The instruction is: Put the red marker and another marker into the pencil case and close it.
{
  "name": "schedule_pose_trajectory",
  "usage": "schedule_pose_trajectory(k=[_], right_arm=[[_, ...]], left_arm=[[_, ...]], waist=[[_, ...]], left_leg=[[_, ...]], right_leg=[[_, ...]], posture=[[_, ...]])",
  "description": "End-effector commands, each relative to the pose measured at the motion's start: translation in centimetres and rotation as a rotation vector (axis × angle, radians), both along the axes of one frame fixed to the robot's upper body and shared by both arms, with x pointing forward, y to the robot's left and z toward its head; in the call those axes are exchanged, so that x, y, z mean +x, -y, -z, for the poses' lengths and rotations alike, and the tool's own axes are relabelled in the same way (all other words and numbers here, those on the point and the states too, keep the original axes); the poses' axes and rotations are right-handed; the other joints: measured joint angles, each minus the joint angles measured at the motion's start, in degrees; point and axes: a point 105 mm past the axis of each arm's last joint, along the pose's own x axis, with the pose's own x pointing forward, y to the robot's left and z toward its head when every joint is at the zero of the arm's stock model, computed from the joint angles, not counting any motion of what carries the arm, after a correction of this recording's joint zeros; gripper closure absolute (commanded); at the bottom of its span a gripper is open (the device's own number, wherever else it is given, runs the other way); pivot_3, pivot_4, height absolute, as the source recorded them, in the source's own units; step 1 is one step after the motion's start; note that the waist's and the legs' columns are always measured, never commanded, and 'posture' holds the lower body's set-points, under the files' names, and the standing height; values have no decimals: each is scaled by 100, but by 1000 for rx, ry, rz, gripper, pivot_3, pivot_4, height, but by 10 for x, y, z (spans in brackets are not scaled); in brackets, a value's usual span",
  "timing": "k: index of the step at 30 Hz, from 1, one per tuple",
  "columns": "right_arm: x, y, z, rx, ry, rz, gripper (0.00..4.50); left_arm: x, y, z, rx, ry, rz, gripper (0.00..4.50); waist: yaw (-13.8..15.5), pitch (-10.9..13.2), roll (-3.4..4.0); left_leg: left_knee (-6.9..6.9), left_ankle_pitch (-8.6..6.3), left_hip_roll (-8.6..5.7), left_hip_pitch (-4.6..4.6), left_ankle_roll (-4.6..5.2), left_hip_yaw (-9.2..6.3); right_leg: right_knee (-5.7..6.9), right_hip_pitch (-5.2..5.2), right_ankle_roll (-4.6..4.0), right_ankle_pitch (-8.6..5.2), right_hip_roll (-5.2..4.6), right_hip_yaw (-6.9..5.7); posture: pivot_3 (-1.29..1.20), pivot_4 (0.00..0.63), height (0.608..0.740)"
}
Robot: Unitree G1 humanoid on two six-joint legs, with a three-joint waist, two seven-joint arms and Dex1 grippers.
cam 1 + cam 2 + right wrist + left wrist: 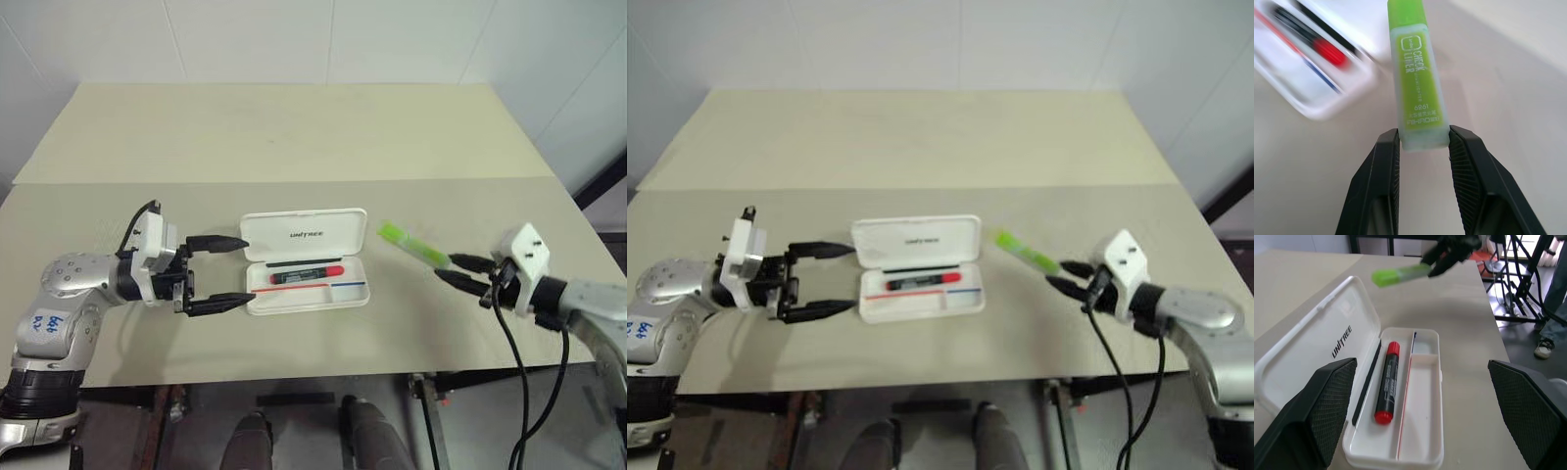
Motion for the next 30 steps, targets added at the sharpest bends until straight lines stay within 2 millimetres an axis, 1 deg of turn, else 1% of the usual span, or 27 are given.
schedule_pose_trajectory(k=[1,2,4,6,10,12,15,21,24,30], right_arm=[[-9,-28,-2,-21,2,-194,3423],[-8,-32,-2,-25,-3,-214,3423],[-6,-50,1,-17,-12,-297,3423],[-5,-59,3,-14,-16,-340,3423],[5,-91,19,-35,-29,-450,3423],[7,-103,26,-39,-38,-484,3423],[9,-117,34,-48,-46,-515,3423],[9,-133,43,-60,-53,-556,3423],[10,-137,46,-71,-55,-565,3423],[11,-138,53,-100,-58,-581,3423]], left_arm=[[-8,-7,-10,25,49,8,0],[-8,-7,-10,29,48,7,0],[-12,-14,-8,54,44,3,0],[-14,-18,-7,65,42,2,0],[-19,-30,0,128,23,1,0],[-19,-36,-1,140,20,-11,0],[-19,-39,-2,142,19,-20,0],[-21,-38,-2,142,12,-18,0],[-21,-38,-2,142,12,-20,0],[-21,-36,-5,140,23,-22,0]], waist=[[3,2,3],[10,3,4],[14,4,5],[11,5,6],[2,6,9],[-10,8,11],[-7,9,14],[8,10,14],[0,10,14],[-4,10,15]], left_leg=[[0,0,0,0,0,0],[0,0,0,-1,0,0],[3,-1,0,-6,-1,1],[4,-2,0,-7,-2,2],[1,-2,0,-7,-3,2],[-1,-2,0,-7,-3,2],[-8,-2,0,-7,-3,2],[-18,-3,0,-6,-4,1],[-20,-3,0,-4,-4,1],[-18,-2,0,-1,-5,1]], right_leg=[[0,0,0,-1,0,0],[-2,0,1,-1,0,0],[-4,-1,1,-1,-1,0],[-4,-1,1,-1,-1,1],[1,-8,-1,-2,-1,-1],[3,-10,-1,-2,-1,-1],[15,-16,-3,-3,-1,-1],[30,-24,-1,-3,-1,-3],[36,-26,-1,-3,0,-4],[43,-27,-1,-3,0,-4]], posture=[[0,150,740],[0,150,740],[0,150,740],[0,150,740],[0,150,740],[0,150,740],[0,150,740],[0,150,740],[0,150,740],[0,150,740]])
